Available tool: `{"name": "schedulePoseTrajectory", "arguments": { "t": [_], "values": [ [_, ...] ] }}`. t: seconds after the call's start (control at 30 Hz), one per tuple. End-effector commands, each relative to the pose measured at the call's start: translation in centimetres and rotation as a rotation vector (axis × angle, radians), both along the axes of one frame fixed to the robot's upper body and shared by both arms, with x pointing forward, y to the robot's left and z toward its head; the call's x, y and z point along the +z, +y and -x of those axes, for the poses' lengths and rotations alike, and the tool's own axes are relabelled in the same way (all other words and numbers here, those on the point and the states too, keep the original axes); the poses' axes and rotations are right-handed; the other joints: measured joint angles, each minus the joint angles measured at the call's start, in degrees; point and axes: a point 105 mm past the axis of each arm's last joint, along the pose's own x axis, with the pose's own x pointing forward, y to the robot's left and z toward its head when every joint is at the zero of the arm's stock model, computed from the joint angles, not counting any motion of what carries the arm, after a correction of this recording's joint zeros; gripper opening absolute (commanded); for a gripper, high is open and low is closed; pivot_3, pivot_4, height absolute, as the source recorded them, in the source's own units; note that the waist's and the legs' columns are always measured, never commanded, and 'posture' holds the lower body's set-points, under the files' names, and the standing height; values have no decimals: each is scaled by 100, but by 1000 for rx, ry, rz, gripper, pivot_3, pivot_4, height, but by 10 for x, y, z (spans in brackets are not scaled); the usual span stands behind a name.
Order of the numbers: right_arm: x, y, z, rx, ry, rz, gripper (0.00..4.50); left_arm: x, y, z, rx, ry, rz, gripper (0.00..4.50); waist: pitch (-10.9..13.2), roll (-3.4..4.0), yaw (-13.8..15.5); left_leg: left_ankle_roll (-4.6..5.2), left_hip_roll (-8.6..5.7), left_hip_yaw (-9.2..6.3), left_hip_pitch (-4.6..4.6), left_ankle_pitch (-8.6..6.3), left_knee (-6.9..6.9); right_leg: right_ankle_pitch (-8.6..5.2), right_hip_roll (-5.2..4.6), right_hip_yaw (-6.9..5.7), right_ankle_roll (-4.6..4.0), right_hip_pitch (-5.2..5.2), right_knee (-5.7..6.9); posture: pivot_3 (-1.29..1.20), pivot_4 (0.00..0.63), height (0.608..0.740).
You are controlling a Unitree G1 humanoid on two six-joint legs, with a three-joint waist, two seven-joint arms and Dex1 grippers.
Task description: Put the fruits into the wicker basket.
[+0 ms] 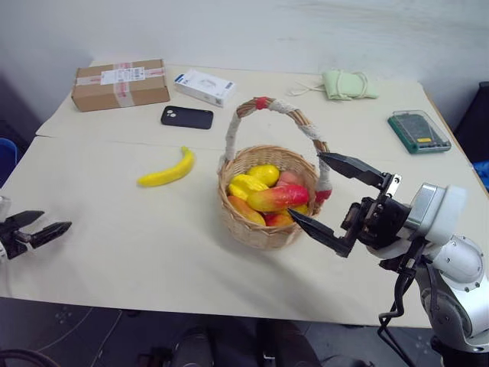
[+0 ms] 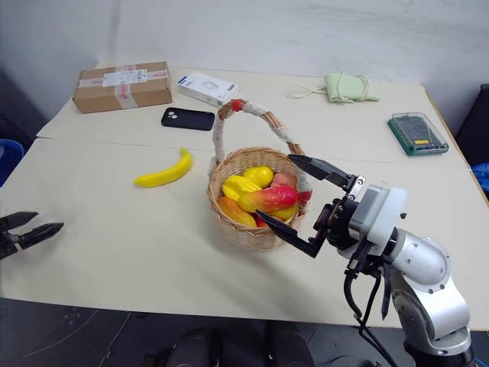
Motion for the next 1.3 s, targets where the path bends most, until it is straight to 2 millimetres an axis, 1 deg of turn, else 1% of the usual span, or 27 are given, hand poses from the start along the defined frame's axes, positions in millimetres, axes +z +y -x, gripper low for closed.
{"name": "schedulePoseTrajectory", "arguments": {
  "t": [0.03,0.13,0.2,0.23,0.3,0.33,0.37,0.5,0.6,0.7,0.8,0.87,0.9,0.97,1.03,1.07,1.13,1.17,1.2,1.23,1.3],
  "values": [
    [0,-3,4,-6,-36,-5,4500,30,-41,-30,-200,-52,-80,4455,-4,-7,48,1,-4,3,2,0,2,0,-3,-7,0,7,0,0,150,740],
    [-3,-6,2,-23,-38,1,4500,39,-77,-61,-319,-54,-160,4455,-6,-9,66,2,-13,17,1,2,5,1,-2,-41,2,15,1,0,150,740],
    [-4,-9,0,-46,-38,-2,4500,41,-102,-81,-388,-66,-197,4455,-7,-10,39,1,-25,23,-1,3,6,4,4,-56,6,13,0,0,150,740],
    [-6,-10,0,-52,-38,3,4500,41,-114,-89,-424,-76,-211,4455,-7,-10,25,-1,-38,25,-1,4,8,4,5,-57,6,13,0,0,150,740],
    [-8,-11,0,-59,-43,17,4500,38,-132,-101,-462,-82,-211,4455,-7,-9,-28,-3,-36,25,-3,5,9,3,10,-53,7,7,-1,0,150,740],
    [-10,-12,1,-67,-50,37,4500,33,-142,-106,-491,-59,-223,4455,-6,-9,-47,-4,-31,22,-3,6,8,3,15,-46,7,2,-1,0,150,740],
    [-12,-13,1,-75,-56,50,4500,29,-148,-110,-502,-44,-246,4455,-6,-9,-75,-5,-28,23,-4,6,7,3,19,-44,8,-1,-3,0,150,740],
    [-11,-18,1,-123,-66,42,4500,16,-156,-121,-480,13,-314,4455,-6,-10,-183,-10,-12,23,-4,4,5,3,35,-23,9,-15,-1,0,150,740],
    [-10,-22,2,-156,-73,46,4500,7,-158,-119,-507,63,-342,4455,-5,-10,-186,-18,-4,24,-1,8,7,3,45,-17,9,-19,7,0,150,740],
    [-12,-26,0,-186,-88,73,4500,2,-156,-118,-513,101,-367,3944,-5,-10,-151,-25,-2,23,3,12,9,3,54,-11,8,-19,15,0,150,740],
    [-12,-27,-1,-196,-93,67,4500,-4,-151,-119,-486,117,-416,2967,-5,-10,-142,-25,-3,22,2,12,13,3,72,1,8,-18,17,0,150,740],
    [-12,-27,-2,-197,-94,64,4500,-12,-148,-115,-480,142,-401,2385,-5,-10,-141,-24,-1,21,1,11,13,3,70,13,8,-18,16,0,150,740],
    [-12,-27,-3,-197,-95,64,4500,-16,-145,-113,-480,154,-399,1979,-5,-10,-141,-23,-2,21,1,11,13,3,70,15,8,-18,16,0,150,740],
    [-12,-27,-4,-196,-95,63,4500,-22,-142,-110,-479,164,-395,1421,-5,-10,-149,-24,1,23,3,11,13,3,68,16,8,-18,17,0,150,740],
    [-11,-25,-3,-179,-107,70,4500,-11,-147,-104,-540,99,-319,820,-5,-9,-165,-24,3,27,9,11,14,3,66,16,8,-18,21,0,150,740],
    [-11,-24,-2,-171,-108,71,4500,-4,-151,-98,-602,58,-274,579,-5,-9,-166,-25,5,33,12,12,14,3,61,16,8,-19,28,0,150,740],
    [-13,-27,-2,-184,-85,58,4500,22,-154,-76,-752,-30,-152,527,-4,-8,-174,-30,10,31,11,14,15,3,65,15,6,-20,31,0,150,740],
    [-14,-28,-2,-190,-76,53,4500,31,-154,-67,-800,-55,-119,527,-4,-8,-175,-34,14,34,8,14,13,1,67,15,4,-26,35,0,150,740],
    [-14,-31,-4,-209,-67,39,4500,38,-154,-56,-846,-65,-112,527,-4,-8,-173,-39,19,29,3,14,16,-1,67,18,-1,-28,41,0,150,740],
    [-14,-35,-5,-233,-58,22,4500,43,-157,-41,-903,-50,-125,527,-4,-8,-176,-41,22,26,2,14,16,-3,67,22,-4,-28,41,0,150,740],
    [-15,-41,-8,-264,-46,0,4500,50,-169,-18,-1001,-18,-123,527,-2,-4,-187,-44,51,22,3,13,13,-6,62,40,-8,-29,47,0,150,740]
  ]
}}
